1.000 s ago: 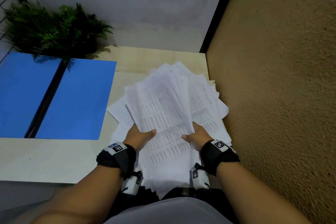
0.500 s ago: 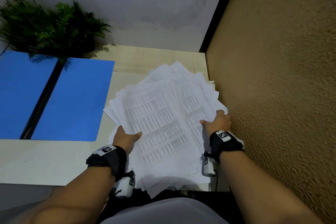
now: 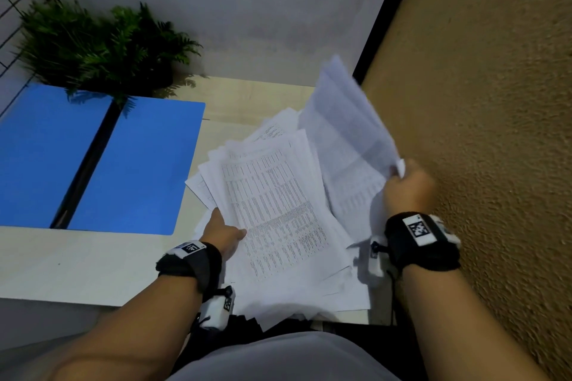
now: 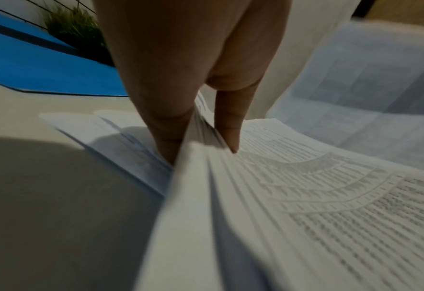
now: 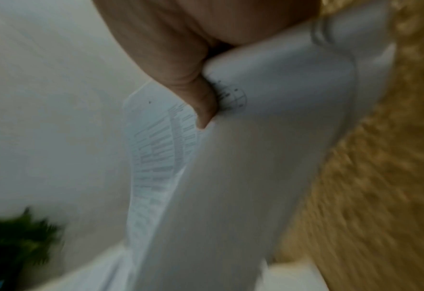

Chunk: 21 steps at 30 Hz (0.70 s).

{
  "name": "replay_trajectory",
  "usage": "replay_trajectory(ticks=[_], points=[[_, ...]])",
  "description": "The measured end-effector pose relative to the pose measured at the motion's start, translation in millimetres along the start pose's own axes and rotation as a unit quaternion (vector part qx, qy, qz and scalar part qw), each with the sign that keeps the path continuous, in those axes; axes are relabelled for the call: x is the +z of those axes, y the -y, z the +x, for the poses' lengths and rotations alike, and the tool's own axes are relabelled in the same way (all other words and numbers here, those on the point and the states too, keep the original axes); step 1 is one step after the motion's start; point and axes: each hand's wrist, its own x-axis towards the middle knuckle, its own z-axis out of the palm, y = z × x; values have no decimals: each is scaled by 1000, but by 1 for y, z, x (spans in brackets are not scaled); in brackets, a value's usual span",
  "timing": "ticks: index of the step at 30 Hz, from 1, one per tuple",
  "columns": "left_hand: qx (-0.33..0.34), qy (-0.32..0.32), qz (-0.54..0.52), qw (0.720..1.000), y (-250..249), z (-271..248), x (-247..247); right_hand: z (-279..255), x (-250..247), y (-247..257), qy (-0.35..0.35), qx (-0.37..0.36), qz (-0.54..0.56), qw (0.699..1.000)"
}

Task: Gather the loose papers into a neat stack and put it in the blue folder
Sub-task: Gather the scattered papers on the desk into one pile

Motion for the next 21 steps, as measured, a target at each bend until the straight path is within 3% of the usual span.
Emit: replay_trajectory(ticks=[2,4,7,12,16,21], points=[[18,-1,19,1000,-3,-5,1,1,-25,15,-90,-49,38,994],[21,-9,34,999,-6,-9,2,0,-38,24,-118,-85,67,987],[30,-13,45,998,-7,-12,4,-12,-27,28,5,-64,96,993],[14,-27,25,999,-15,-24,7,-52,52,-9,219,4,38,975],[5,-4,-64,998,-10,-20,13,-74,101,-37,279,-38,-162,946],[51,-53,-24,997,-6,-23,15,-77,114,-40,303,-67,-200,929]])
